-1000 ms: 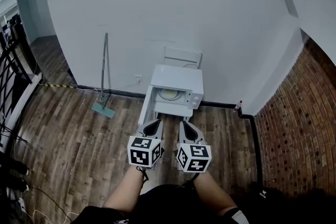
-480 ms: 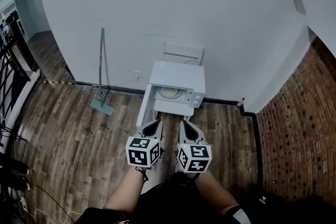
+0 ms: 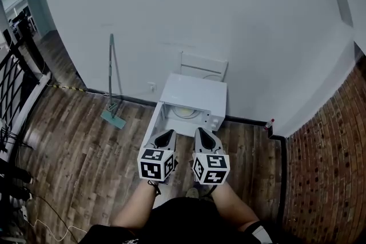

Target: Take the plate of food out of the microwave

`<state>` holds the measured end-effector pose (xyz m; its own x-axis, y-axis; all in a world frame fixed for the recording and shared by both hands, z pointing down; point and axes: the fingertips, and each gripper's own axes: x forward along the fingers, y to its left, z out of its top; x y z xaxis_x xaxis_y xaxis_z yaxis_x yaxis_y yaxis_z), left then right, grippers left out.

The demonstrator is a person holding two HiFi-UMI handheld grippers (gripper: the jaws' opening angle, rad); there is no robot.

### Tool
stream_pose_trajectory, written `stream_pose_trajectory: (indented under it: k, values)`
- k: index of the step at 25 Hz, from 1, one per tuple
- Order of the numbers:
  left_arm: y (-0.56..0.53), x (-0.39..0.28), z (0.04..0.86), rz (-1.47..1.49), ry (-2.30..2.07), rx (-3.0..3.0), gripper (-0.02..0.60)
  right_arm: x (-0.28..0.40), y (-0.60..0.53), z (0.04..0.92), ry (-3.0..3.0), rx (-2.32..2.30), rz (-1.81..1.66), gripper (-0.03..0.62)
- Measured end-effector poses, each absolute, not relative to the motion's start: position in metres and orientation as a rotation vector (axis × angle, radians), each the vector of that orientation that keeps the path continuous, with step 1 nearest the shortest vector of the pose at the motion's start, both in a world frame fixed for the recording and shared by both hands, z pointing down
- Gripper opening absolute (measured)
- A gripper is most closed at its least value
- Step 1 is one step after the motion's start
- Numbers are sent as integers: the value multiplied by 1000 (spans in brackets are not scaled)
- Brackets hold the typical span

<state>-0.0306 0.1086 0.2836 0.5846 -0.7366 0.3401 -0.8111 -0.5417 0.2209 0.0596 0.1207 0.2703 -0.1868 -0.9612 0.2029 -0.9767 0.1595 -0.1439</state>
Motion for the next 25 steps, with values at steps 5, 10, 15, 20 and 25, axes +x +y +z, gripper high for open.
stream_pose_trajectory:
  k: [5, 10, 15, 20, 25]
  values:
    - [73, 4, 289, 270, -1294, 2422, -2, 97, 86, 279, -2368, 1908, 384, 6]
    - [58, 34, 298, 275, -1317, 2384, -2, 124, 66, 282, -2405, 1859, 407, 6]
    - [45, 54, 308, 286, -1294, 2349, -2, 142, 63, 288, -2437, 1850, 424, 6]
    - [36, 80, 312, 327, -1246, 2353, -2, 161, 62, 296, -2436, 1856, 487, 6]
    - [21, 102, 315, 369, -1195, 2396, -2, 180, 47, 302, -2408, 1896, 515, 6]
